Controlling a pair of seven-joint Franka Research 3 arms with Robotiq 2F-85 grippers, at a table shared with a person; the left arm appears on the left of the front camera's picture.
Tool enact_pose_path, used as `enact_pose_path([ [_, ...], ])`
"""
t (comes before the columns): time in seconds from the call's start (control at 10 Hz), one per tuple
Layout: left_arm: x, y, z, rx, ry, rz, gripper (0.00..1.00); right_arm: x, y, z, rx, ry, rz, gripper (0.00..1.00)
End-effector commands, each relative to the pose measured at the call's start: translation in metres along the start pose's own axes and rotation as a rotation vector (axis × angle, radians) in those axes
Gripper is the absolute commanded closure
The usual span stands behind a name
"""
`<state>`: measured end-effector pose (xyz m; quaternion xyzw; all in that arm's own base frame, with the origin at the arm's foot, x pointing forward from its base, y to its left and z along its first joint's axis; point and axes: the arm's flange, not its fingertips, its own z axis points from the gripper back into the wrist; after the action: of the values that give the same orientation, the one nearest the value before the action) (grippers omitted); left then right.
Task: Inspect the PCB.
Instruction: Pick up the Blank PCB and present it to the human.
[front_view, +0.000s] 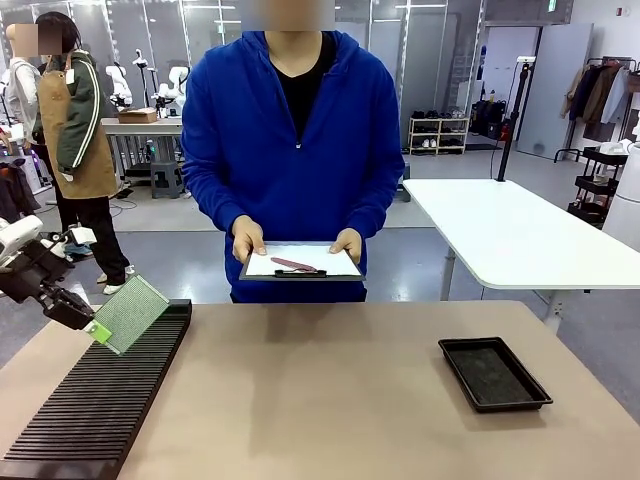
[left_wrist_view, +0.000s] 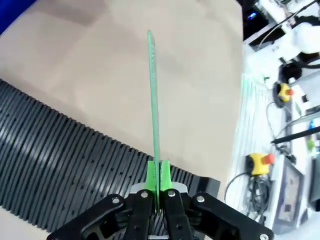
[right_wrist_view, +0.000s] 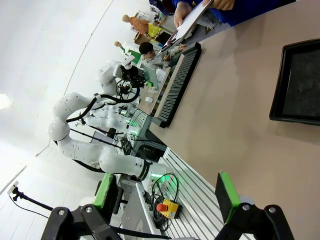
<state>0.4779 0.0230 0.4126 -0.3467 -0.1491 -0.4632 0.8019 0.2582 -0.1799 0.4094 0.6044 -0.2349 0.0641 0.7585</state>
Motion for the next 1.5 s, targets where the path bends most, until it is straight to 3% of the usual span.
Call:
enact_pose_path([
  [0.0,0.015,0.030,-0.001,-0.239,-0.106,0.208,0.97,0.001,0.001,0.000,0.010,-0.006,0.014,0.00],
  [0.2,0.022,0.051,-0.010,-0.353,-0.230,0.340,0.97,0.001,0.001,0.000,0.010,-0.006,0.014,0.00],
  [0.3,0.027,0.064,-0.022,-0.478,-0.258,0.411,0.97,0.001,0.001,0.000,0.010,-0.006,0.014,0.00],
  [0.5,0.032,0.076,-0.042,-0.574,-0.298,0.504,0.97,0.001,0.001,0.000,0.010,-0.006,0.014,0.00],
  [0.9,0.038,0.086,-0.081,-0.596,-0.454,0.684,0.97,0.001,0.001,0.000,0.010,-0.006,0.014,0.00],
  [1.3,0.042,0.089,-0.099,-0.623,-0.441,0.776,0.97,0.001,0.001,0.000,0.010,-0.006,0.014,0.00],
  [1.4,0.043,0.088,-0.097,-0.634,-0.449,0.726,0.97,0.001,0.001,0.000,0.010,-0.006,0.014,0.00],
])
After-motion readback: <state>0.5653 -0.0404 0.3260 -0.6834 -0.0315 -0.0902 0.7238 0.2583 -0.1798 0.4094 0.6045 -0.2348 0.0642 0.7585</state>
